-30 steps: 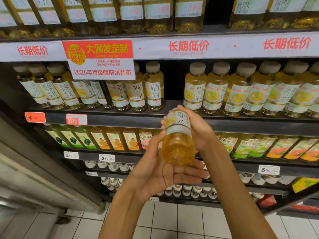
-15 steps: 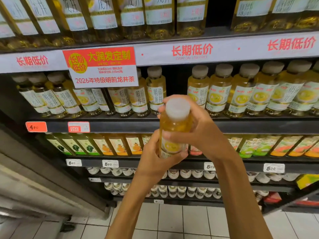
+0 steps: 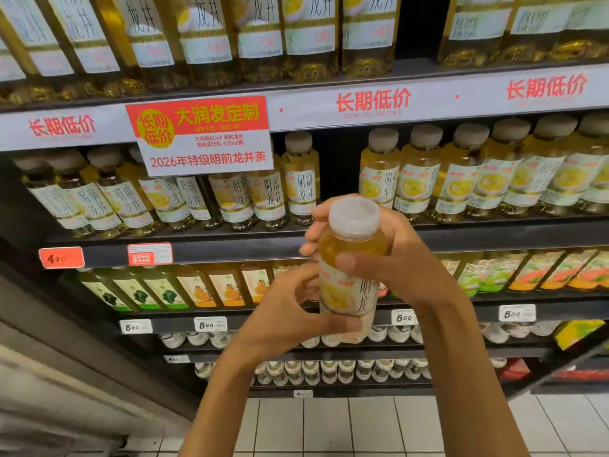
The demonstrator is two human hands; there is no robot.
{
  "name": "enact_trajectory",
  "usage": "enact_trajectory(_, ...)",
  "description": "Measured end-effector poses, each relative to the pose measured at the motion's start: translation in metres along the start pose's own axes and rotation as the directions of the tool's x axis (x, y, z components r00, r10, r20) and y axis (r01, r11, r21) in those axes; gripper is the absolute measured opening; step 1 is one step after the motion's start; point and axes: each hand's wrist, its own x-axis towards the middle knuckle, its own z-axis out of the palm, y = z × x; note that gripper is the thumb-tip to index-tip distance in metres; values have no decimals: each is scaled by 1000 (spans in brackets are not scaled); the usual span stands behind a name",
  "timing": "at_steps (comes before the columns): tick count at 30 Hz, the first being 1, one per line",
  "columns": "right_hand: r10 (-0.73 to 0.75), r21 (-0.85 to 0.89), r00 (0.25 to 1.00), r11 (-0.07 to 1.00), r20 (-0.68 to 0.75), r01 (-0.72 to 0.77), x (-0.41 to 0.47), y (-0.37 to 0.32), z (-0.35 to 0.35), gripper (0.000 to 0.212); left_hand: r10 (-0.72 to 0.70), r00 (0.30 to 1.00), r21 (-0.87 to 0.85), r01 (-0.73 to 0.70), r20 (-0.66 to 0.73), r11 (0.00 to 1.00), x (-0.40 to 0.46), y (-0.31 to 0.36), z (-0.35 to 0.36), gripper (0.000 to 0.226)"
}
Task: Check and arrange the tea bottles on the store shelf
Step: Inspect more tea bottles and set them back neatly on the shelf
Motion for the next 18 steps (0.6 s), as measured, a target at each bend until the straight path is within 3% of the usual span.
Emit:
enact_trajectory(5, 22, -11, 921, 1000, -388, -29, 8, 16, 8, 32, -204, 968, -393, 134, -144, 910, -1, -19, 5, 56)
enact_trajectory(9, 68, 191, 904, 981, -422, 16, 11, 22, 5, 25, -269, 952, -537, 152, -146, 829, -5, -25, -1, 55)
enact_trajectory(12, 54, 311, 937, 948, -344, 60, 17, 21, 6, 16, -282, 959, -646, 228, 20, 728, -8, -29, -3, 53)
enact_trajectory(14, 90, 332, 921, 942, -379, 45, 22, 22, 6, 12, -300, 950, -617, 286, 83, 734, -10, -32, 1, 57)
enact_trajectory(16, 102, 213, 878, 977, -468, 0, 25, 24, 5, 15, -341, 937, -396, 287, -74, 872, -7, -32, 4, 56)
enact_trajectory(18, 78, 77, 841, 996, -536, -44, 26, 27, 6, 20, -282, 929, -193, 239, -238, 952, -2, -26, 7, 58)
